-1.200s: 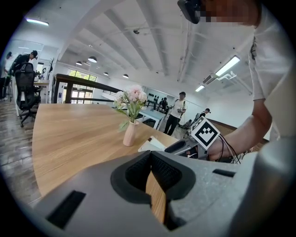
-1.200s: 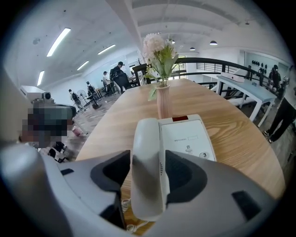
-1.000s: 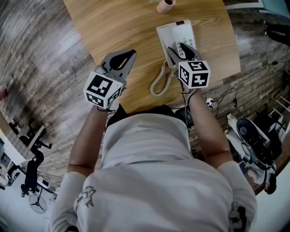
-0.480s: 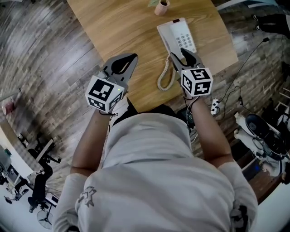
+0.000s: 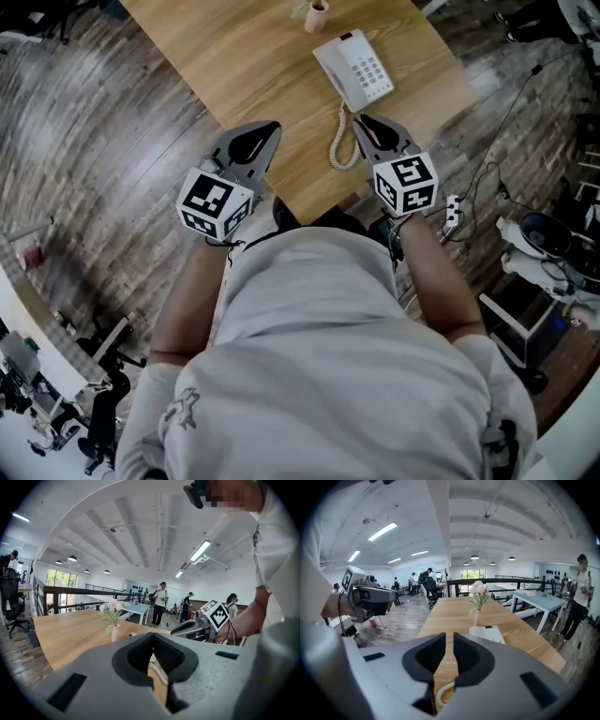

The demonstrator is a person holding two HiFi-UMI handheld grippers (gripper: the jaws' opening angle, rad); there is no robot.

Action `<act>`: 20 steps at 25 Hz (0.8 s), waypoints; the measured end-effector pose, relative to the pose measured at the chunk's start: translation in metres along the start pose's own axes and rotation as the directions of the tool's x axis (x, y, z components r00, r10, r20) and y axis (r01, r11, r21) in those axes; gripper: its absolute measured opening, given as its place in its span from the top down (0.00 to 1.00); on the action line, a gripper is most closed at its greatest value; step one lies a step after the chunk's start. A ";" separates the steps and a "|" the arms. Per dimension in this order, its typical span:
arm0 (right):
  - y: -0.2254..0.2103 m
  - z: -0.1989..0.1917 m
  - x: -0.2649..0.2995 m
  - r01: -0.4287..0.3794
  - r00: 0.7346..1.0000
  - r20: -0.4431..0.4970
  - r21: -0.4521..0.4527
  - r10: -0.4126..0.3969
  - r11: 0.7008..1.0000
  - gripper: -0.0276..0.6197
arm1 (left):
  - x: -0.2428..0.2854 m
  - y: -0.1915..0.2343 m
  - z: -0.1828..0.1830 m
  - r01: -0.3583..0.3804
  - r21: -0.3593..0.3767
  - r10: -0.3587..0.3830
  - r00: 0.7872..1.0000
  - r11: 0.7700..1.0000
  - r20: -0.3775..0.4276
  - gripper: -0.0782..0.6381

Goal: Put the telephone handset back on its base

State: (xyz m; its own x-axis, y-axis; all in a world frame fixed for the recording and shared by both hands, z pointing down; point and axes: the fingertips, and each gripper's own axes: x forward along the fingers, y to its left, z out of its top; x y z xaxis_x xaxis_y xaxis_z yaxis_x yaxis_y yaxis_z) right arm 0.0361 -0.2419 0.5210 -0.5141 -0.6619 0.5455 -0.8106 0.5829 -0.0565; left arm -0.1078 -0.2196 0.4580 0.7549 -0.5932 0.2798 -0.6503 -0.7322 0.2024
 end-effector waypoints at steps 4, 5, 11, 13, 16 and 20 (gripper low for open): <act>0.020 0.008 -0.025 0.000 0.999 0.054 -0.023 0.001 1.000 0.91 | -0.020 -0.012 0.002 0.014 0.028 -0.015 1.000 1.000 0.005 0.88; 0.024 0.010 -0.031 0.002 0.998 0.064 -0.027 -0.001 1.000 0.92 | -0.025 -0.015 0.003 0.015 0.032 -0.015 1.000 0.999 0.007 0.88; 0.048 0.021 -0.061 0.012 0.992 0.127 -0.021 -0.010 1.000 0.95 | -0.052 -0.029 0.012 0.016 0.057 -0.018 0.999 0.998 0.034 0.88; 0.055 0.026 -0.071 0.015 0.988 0.154 -0.021 -0.012 1.000 0.95 | -0.058 -0.035 0.015 0.022 0.065 -0.024 0.999 0.998 0.040 0.88; 0.061 0.034 -0.091 0.025 0.978 0.206 -0.020 -0.021 0.999 0.95 | -0.068 -0.048 0.020 0.030 0.072 -0.034 0.998 0.997 0.052 0.88; 0.065 0.035 -0.122 0.036 0.968 0.247 -0.008 -0.033 0.999 0.95 | -0.078 -0.070 0.032 0.040 0.090 -0.047 0.996 0.995 0.074 0.88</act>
State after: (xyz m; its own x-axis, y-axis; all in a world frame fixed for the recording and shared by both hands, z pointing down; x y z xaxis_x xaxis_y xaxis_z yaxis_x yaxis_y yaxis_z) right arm 0.0361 -0.1402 0.4213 -0.5408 -0.7765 0.3234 -0.8260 0.5628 -0.0300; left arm -0.1184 -0.1328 0.3920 0.7889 -0.5812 0.1998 -0.6091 -0.7827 0.1281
